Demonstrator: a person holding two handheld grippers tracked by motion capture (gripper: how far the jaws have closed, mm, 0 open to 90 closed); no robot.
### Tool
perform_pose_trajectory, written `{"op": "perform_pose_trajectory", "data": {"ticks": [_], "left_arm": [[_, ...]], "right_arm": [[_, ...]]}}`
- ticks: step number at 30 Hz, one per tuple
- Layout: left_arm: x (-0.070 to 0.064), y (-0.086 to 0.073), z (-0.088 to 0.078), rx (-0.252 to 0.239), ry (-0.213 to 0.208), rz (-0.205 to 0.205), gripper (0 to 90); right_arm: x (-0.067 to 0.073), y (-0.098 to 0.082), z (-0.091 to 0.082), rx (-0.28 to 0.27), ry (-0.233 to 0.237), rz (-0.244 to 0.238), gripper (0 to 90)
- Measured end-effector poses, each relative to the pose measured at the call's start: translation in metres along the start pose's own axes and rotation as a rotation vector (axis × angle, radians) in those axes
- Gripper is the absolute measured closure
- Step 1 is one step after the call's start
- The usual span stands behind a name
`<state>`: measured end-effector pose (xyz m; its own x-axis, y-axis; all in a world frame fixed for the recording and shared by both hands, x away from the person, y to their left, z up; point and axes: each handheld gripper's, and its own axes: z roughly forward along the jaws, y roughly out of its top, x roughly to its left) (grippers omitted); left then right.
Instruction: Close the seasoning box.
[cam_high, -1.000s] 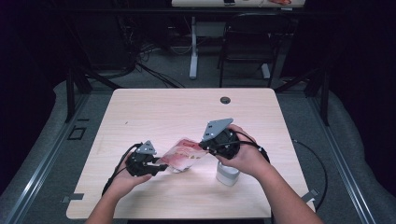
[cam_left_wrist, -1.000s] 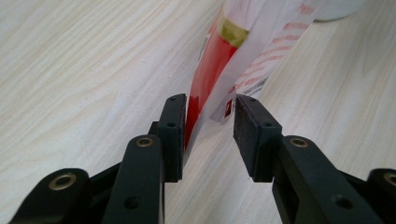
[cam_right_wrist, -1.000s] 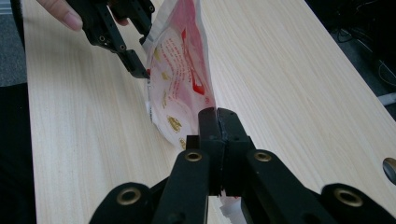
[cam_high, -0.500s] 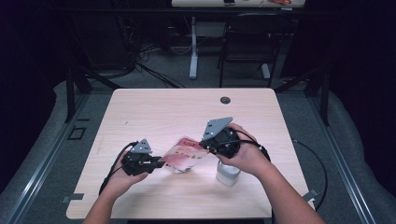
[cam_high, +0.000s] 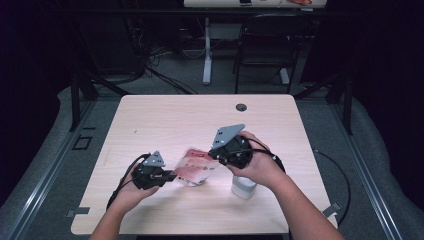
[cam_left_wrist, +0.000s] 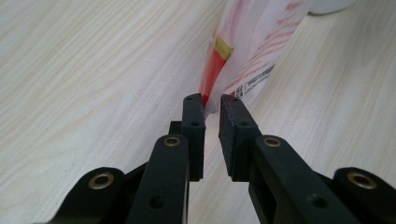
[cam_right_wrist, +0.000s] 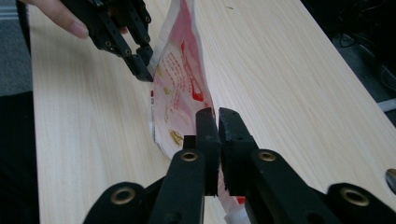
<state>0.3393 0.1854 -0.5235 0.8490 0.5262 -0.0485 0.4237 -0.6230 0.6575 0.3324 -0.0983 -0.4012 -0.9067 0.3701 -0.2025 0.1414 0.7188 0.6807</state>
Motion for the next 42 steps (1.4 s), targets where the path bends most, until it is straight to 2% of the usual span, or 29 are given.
{"op": "perform_pose_trajectory", "data": {"ticks": [12, 22, 30, 32, 42], "left_arm": [[0.002, -0.005, 0.002, -0.005, -0.009, -0.012, 81.1], [0.002, -0.009, 0.008, 0.022, -0.013, -0.015, 81.2], [0.004, -0.012, 0.014, 0.03, -0.02, -0.04, 80.3], [0.005, -0.012, 0.014, 0.019, -0.023, -0.053, 78.7], [0.005, -0.011, 0.002, -0.015, -0.024, -0.058, 72.2]], "right_arm": [[-0.001, 0.003, 0.007, -0.016, 0.011, 0.031, 77.3], [-0.002, 0.0, 0.008, -0.053, 0.032, 0.059, 73.6], [0.0, 0.005, 0.012, -0.059, 0.022, 0.044, 71.9], [0.0, 0.007, 0.013, -0.059, 0.017, 0.041, 71.7], [0.004, 0.016, 0.018, -0.074, 0.025, 0.033, 69.3]]}}
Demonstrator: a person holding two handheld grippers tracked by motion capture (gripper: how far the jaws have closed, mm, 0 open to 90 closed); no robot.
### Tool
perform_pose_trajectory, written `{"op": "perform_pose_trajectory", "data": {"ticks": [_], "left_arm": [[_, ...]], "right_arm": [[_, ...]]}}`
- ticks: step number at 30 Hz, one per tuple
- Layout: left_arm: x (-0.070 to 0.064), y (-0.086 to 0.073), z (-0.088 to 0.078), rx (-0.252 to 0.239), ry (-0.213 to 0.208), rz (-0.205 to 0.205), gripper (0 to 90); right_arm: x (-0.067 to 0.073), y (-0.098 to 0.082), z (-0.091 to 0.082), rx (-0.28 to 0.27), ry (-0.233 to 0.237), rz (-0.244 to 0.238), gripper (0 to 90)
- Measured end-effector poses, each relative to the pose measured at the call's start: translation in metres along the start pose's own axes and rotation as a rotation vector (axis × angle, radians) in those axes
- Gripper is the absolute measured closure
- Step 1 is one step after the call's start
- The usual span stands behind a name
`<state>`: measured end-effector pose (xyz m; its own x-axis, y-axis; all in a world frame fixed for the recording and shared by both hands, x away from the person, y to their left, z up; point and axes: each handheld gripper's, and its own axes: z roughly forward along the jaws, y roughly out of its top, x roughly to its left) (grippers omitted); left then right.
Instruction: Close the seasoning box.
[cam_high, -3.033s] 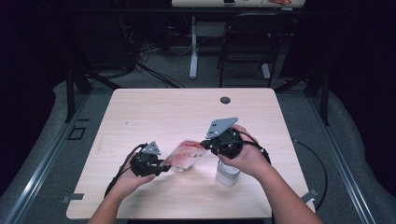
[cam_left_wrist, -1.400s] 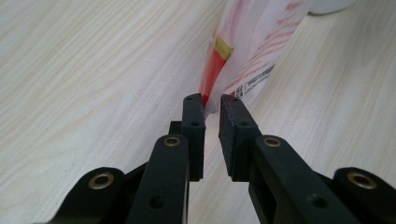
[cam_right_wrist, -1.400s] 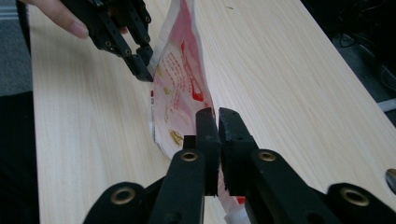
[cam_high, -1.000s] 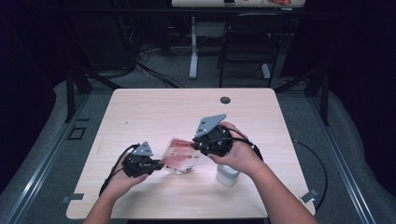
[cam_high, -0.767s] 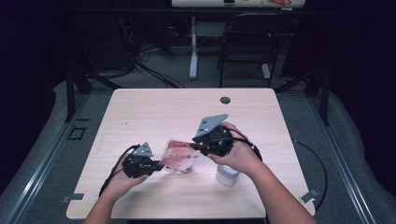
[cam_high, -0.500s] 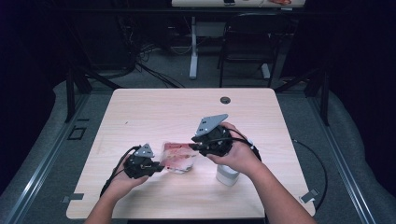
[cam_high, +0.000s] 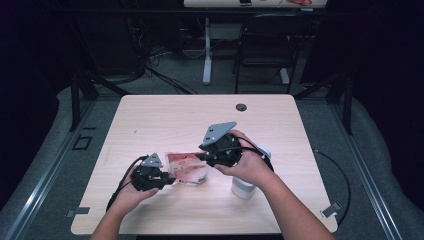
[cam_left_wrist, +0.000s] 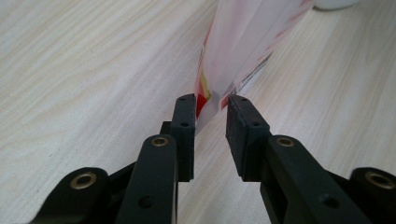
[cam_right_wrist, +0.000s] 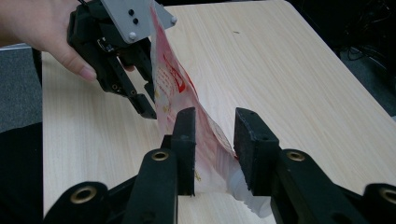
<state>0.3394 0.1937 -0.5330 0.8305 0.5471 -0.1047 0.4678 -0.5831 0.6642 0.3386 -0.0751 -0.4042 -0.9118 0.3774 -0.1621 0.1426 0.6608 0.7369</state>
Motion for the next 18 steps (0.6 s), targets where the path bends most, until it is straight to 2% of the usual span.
{"op": "perform_pose_trajectory", "data": {"ticks": [6, 15, 18], "left_arm": [[-0.0007, -0.001, -0.0042, -0.007, 0.013, -0.002, 67.7], [-0.0007, -0.0019, -0.0065, -0.025, 0.02, -0.015, 62.7], [-0.0009, -0.0023, -0.0087, -0.026, 0.023, -0.009, 61.8]], "right_arm": [[0.0002, 0.0028, 0.002, -0.01, 0.002, 0.001, 65.5], [-0.0009, 0.0067, 0.0029, -0.052, 0.027, 0.041, 62.1], [-0.0008, 0.008, 0.0024, -0.07, 0.036, 0.051, 61.3]]}}
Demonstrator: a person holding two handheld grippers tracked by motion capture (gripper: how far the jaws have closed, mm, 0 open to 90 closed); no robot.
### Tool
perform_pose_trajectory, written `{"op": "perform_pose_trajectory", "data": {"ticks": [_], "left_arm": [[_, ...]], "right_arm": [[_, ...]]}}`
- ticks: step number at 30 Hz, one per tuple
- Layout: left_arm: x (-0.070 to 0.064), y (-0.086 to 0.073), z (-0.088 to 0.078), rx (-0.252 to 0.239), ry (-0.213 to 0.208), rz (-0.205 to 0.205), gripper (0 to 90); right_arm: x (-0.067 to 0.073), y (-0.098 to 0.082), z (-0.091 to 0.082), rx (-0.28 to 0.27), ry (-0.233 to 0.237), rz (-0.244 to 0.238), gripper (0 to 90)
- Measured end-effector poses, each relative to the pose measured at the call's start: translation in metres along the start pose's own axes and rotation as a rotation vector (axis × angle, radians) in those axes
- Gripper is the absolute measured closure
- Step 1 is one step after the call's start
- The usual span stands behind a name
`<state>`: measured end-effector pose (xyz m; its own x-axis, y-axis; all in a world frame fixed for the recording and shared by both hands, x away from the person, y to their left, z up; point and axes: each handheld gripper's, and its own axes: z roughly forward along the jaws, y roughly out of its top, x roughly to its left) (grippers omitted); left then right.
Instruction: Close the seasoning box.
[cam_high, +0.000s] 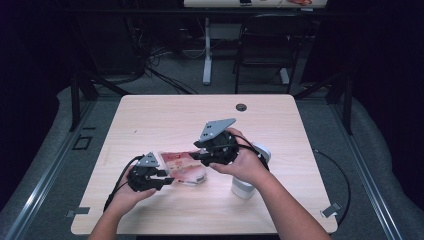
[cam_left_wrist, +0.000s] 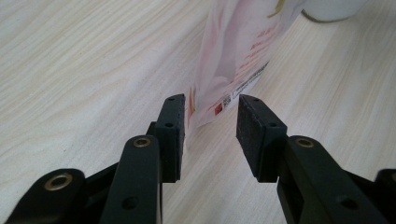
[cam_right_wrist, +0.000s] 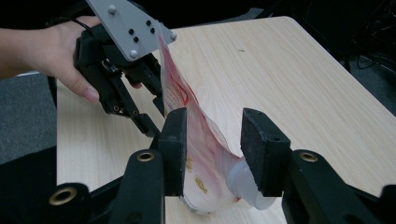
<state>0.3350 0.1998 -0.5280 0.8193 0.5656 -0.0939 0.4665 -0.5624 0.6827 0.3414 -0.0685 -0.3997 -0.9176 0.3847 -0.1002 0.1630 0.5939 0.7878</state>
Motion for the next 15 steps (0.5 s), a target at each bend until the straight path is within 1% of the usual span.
{"op": "perform_pose_trajectory", "data": {"ticks": [5, 8, 12, 13, 15], "left_arm": [[0.0, -0.002, -0.002, -0.002, 0.003, -0.003, 60.6], [0.002, -0.004, -0.004, 0.002, 0.007, -0.012, 60.4], [0.003, -0.006, -0.007, -0.005, 0.006, -0.027, 60.3], [0.004, -0.006, -0.008, -0.004, 0.009, -0.022, 60.3], [0.004, -0.006, -0.008, -0.012, 0.011, -0.026, 60.3]], "right_arm": [[0.001, 0.004, -0.002, -0.029, 0.01, 0.009, 58.7], [0.003, 0.008, -0.004, -0.046, 0.007, 0.01, 58.3], [0.004, 0.009, -0.007, -0.048, 0.005, 0.013, 57.7], [0.004, 0.009, -0.009, -0.046, 0.005, 0.012, 57.6], [0.003, 0.009, -0.011, -0.05, 0.003, 0.021, 57.0]]}}
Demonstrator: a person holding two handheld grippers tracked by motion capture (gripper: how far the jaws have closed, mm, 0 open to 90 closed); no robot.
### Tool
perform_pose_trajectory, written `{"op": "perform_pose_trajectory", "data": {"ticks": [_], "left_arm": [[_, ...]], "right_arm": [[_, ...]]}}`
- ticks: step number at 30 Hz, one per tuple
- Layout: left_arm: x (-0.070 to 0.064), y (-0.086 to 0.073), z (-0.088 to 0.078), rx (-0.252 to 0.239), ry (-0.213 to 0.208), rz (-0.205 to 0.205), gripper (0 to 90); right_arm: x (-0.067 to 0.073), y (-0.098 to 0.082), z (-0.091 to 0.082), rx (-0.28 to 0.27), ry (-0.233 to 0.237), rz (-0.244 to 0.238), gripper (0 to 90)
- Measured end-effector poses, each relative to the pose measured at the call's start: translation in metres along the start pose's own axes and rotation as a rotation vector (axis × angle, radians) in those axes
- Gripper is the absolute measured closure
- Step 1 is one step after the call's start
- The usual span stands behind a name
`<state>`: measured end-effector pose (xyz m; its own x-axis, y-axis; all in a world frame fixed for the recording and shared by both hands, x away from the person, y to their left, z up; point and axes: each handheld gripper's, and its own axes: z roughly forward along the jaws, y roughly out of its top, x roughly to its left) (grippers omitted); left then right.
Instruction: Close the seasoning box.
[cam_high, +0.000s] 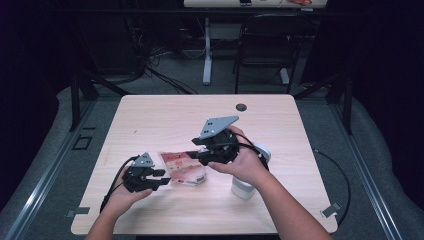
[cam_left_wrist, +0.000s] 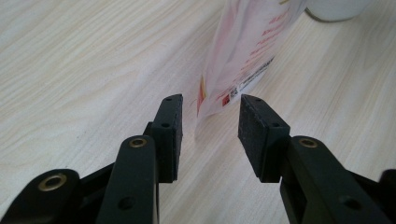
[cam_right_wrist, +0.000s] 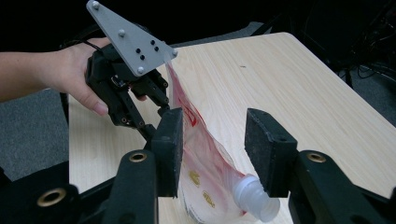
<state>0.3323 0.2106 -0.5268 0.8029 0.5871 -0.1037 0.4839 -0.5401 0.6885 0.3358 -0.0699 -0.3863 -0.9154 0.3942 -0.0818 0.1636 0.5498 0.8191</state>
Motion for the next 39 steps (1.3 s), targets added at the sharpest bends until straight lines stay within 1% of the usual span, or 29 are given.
{"op": "perform_pose_trajectory", "data": {"ticks": [3, 4, 6, 9, 12, 16, 21, 24, 26, 28, 33, 39], "left_arm": [[0.0, 0.0, 0.0, 0.009, -0.002, 0.0, 60.3], [0.0, -0.001, 0.0, 0.01, 0.008, 0.001, 60.1], [0.0, -0.001, 0.001, 0.015, 0.009, 0.003, 60.1], [0.0, -0.001, 0.001, 0.013, 0.007, 0.001, 60.0], [0.0, -0.001, 0.0, 0.008, 0.008, 0.002, 59.8], [0.0, -0.001, -0.001, 0.014, 0.013, 0.003, 59.6], [0.001, -0.001, -0.002, 0.007, 0.012, 0.001, 59.5], [0.001, -0.001, -0.002, 0.01, 0.014, 0.002, 59.4], [0.002, -0.001, -0.003, 0.012, 0.01, -0.001, 59.4], [0.001, -0.001, -0.004, 0.011, 0.008, 0.001, 59.3], [0.001, -0.001, -0.005, 0.014, 0.015, 0.0, 59.3], [0.001, -0.002, -0.005, 0.018, 0.025, 0.002, 59.0]], "right_arm": [[-0.001, -0.001, -0.006, -0.01, -0.015, 0.006, 56.0], [-0.002, -0.001, -0.008, -0.014, -0.02, 0.009, 56.0], [-0.004, -0.003, -0.014, -0.026, -0.026, 0.013, 55.4], [-0.009, -0.007, -0.021, -0.035, -0.048, 0.024, 55.1], [-0.013, -0.013, -0.028, -0.046, -0.059, 0.042, 54.0], [-0.018, -0.02, -0.037, -0.066, -0.081, 0.059, 53.0], [-0.023, -0.026, -0.044, -0.056, -0.123, 0.086, 53.3], [-0.026, -0.029, -0.047, -0.063, -0.127, 0.111, 53.6], [-0.028, -0.03, -0.049, -0.055, -0.134, 0.118, 53.8], [-0.03, -0.033, -0.051, -0.061, -0.141, 0.127, 54.1], [-0.035, -0.039, -0.057, -0.061, -0.154, 0.15, 54.2], [-0.044, -0.052, -0.067, -0.068, -0.189, 0.184, 54.5]]}}
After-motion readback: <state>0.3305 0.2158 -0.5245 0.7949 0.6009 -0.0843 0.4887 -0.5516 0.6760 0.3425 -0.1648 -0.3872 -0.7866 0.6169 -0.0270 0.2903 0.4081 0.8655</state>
